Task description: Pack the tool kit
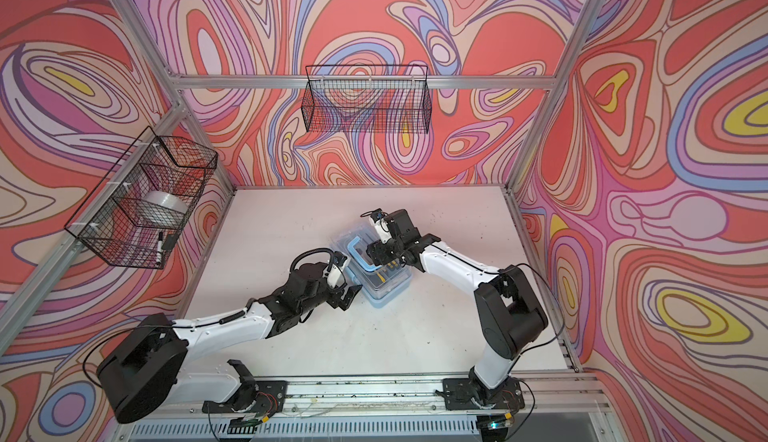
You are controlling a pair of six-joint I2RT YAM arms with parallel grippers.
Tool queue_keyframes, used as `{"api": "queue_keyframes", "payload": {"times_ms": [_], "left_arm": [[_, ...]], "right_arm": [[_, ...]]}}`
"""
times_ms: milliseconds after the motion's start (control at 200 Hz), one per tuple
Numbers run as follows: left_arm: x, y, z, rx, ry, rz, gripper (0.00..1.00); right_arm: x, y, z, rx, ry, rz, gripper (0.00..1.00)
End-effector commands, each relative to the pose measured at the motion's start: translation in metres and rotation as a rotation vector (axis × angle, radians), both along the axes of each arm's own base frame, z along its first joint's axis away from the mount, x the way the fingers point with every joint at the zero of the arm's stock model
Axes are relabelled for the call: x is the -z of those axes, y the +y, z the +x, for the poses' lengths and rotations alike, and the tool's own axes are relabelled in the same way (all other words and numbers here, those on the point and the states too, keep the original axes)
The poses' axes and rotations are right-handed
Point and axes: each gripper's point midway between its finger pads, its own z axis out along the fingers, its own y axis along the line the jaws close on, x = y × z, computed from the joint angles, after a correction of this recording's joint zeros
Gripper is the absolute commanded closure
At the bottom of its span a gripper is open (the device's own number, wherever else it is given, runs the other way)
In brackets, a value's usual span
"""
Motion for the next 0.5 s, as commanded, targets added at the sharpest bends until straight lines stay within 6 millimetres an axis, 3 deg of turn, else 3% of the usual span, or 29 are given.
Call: {"api": "queue_keyframes", "payload": {"times_ms": [0, 235, 496], "left_arm": [[0.008, 0.025, -0.003, -0.131, 0.030, -0.007, 0.00], [0.000, 0.063, -0.007, -0.322, 0.067, -0.039, 0.00], [-0.010, 0.108, -0.004, -0.508, 0.098, -0.074, 0.00]], "right_arm": [[0.089, -0.031, -0.061, 0.043, 0.331, -0.185, 0.33], [0.048, -0.027, -0.045, 0.089, 0.233, -0.133, 0.23], [0.008, -0.032, -0.027, 0.156, 0.143, -0.105, 0.19]]}}
